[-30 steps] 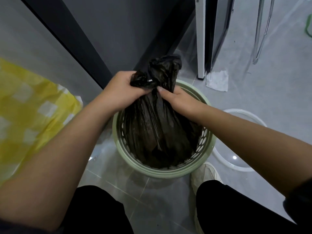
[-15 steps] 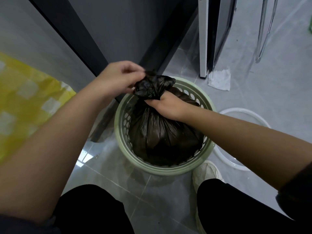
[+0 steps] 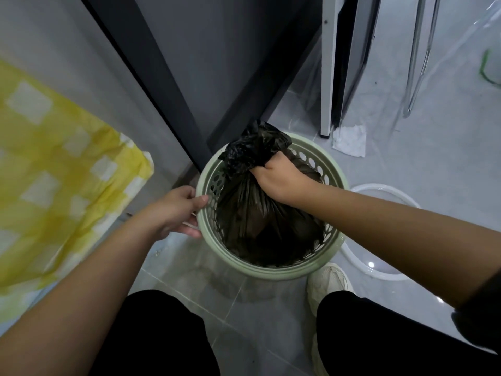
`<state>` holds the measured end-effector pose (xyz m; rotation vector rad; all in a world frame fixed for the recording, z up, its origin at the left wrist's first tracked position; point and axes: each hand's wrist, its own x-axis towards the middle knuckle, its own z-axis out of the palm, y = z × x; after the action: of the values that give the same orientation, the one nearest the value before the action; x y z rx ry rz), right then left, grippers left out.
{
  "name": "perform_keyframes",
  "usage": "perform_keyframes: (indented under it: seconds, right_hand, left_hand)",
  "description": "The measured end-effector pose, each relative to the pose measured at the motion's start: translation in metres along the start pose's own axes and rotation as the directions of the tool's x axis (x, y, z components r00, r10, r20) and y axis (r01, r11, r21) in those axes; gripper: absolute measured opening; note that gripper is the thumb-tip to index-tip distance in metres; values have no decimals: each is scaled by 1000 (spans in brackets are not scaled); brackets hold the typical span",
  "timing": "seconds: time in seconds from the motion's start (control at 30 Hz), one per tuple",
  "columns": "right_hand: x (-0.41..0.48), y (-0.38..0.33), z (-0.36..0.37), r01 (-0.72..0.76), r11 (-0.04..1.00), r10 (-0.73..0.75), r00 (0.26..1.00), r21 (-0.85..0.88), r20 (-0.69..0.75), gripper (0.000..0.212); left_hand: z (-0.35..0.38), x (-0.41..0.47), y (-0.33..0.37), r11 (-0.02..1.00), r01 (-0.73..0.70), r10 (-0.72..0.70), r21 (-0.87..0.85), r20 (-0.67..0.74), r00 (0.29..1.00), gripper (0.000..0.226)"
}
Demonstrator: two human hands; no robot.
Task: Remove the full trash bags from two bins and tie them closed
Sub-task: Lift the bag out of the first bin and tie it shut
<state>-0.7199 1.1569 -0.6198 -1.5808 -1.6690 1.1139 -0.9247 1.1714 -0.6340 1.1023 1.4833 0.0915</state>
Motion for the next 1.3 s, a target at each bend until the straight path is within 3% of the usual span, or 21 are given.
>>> perform_keyframes:
  seconds: [0.27,0.43,0.7,0.77,1.13,1.2,1.3]
  right_hand:
    - [-8,-19,-14,-38,999,34,995,-34,-88,26]
    - [-9,-37,-22,-44,999,44,995,6,-85,44]
    - [-19,-51,-25,-97,995,98,989,11,-114,21]
    - [-19,-55,-28,-97,995,97,987,7,-130,24]
    - [-24,-99,-53,-85,994,98,967,63,-236,24]
    - [-24,-106,-56,-75,995,91,962,69,-257,25]
    - [-26,-119,-64,-68,995,87,949,72,-303,26]
  left_hand:
    - [-1,2,-6,999,-15,15,-30,-1,1000,15]
    - [-2,3,-12,997,-34,32,-70,-22,999,16]
    - [0,-1,-13,994,-96,81,-60,-224,971,16]
    - [-2,-1,-11,994,-101,88,-39,-258,962,16]
    - [-10,-1,-1,998,5,-19,-57,-252,967,20]
    - [-11,-4,0,1000,13,-15,-12,-271,962,19]
    - [-12,-11,8,983,-62,128,175,-399,908,33]
